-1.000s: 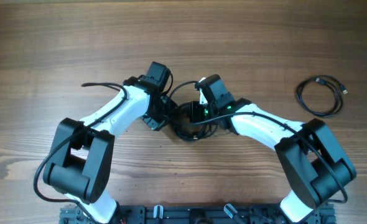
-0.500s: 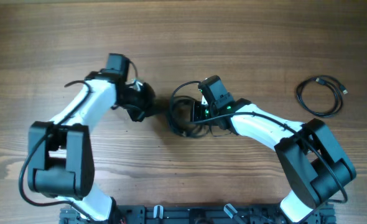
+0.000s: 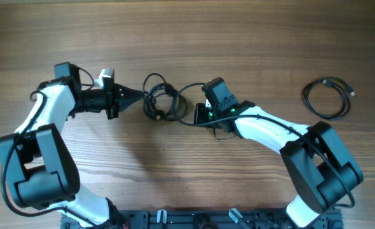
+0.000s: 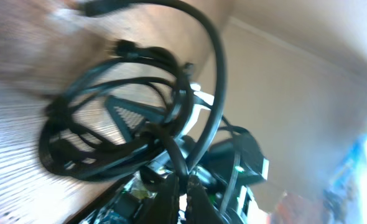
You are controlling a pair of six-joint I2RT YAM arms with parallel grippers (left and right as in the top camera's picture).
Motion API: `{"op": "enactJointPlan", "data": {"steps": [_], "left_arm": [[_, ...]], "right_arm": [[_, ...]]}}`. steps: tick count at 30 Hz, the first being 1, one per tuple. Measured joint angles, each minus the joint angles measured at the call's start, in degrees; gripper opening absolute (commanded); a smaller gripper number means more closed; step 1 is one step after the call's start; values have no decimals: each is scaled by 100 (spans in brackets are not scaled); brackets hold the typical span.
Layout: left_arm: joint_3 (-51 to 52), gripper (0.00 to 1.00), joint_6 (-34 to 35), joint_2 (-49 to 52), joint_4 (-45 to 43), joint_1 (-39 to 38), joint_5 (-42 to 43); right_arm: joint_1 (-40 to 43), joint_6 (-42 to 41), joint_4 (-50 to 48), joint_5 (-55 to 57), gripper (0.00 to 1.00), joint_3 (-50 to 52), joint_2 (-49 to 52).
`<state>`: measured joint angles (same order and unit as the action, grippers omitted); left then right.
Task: Untangle cables
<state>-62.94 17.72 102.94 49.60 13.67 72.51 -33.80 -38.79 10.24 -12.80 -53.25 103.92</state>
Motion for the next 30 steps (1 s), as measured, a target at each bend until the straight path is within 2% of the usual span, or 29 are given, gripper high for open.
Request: {"op": "enactJointPlan", "data": {"steps": [3, 4, 8, 12, 17, 21, 23, 24, 26, 30], "left_arm": [[0, 4, -299, -9, 197, 59, 258], [0, 4, -400, -15, 304, 55, 256], [0, 4, -568, -22, 511, -90, -22], [0, 4, -636, -22, 531, -361, -352], [0, 4, -638, -22, 520, -688, -804], [0, 4, -11, -22, 195, -780, -1762], [0, 4, 385, -22, -136, -723, -1982], [0, 4, 887, -22, -398, -645, -2022], [4, 4, 1357, -26, -1303, -463, -2277], [-15, 4, 1851, -55, -1443, -732, -4050]], "right_arm": [[0, -2, -4, 24, 8, 0, 2], [0, 0, -7, 24, 11, 0, 2], [11, 435, -337, -280, 38, 31, 2], [57, 831, -645, -973, 44, 35, 2], [544, 1058, -990, -2135, 62, 37, 2], [754, 1082, -1211, -2671, 63, 46, 2], [647, 1078, -1528, -2898, 63, 50, 2], [437, 981, -1838, -2916, 63, 52, 2], [144, 721, -1932, -2588, 68, 52, 4], [-225, 542, -1934, -1882, 69, 52, 28]]}}
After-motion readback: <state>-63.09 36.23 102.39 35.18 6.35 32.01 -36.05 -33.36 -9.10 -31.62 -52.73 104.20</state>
